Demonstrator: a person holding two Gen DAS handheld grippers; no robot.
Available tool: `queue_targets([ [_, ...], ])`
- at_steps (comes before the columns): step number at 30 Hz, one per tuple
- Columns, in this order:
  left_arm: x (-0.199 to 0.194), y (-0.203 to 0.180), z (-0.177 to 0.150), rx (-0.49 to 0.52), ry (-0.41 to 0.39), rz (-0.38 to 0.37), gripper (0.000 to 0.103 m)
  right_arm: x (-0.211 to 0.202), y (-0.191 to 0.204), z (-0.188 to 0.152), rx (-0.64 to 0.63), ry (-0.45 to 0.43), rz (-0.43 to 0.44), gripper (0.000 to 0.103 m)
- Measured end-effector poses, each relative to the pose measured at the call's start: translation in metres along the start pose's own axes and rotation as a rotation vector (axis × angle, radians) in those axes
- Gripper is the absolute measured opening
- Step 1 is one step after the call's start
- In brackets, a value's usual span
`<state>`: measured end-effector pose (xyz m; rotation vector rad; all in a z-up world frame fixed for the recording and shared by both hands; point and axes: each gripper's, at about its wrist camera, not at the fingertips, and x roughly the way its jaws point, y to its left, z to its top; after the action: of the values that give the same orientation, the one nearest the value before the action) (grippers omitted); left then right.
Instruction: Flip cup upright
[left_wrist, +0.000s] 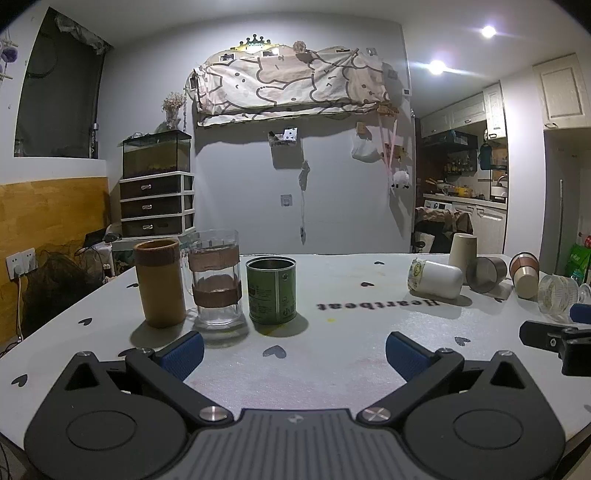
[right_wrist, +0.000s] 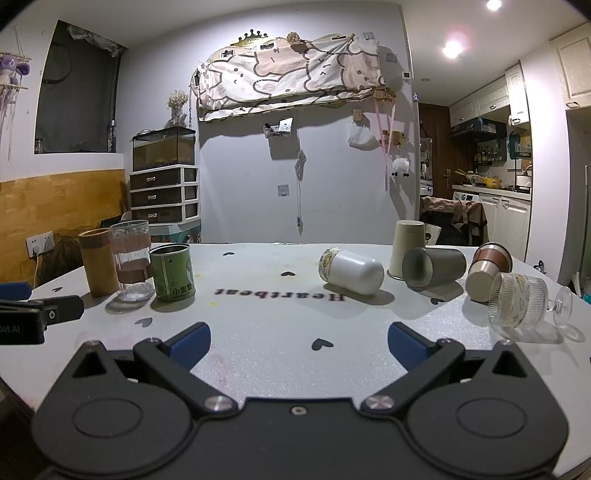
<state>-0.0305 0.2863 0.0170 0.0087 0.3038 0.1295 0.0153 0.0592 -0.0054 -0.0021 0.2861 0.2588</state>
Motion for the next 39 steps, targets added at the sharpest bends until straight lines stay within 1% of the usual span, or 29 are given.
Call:
queue_targets([
  [18,0.002,-0.0058,-0.0042,0.001,0.007,-0.006,0.103,-0.0004,-0.0001,0.0003,0.002,0.0,-0.002,0.103],
  [39,0.0031,-0.0031,-0.0034,0.0,0.01,-0.007,0.103,-0.0005,-0.0002,0.0005,0.002,0.001,-0.001,0.103],
])
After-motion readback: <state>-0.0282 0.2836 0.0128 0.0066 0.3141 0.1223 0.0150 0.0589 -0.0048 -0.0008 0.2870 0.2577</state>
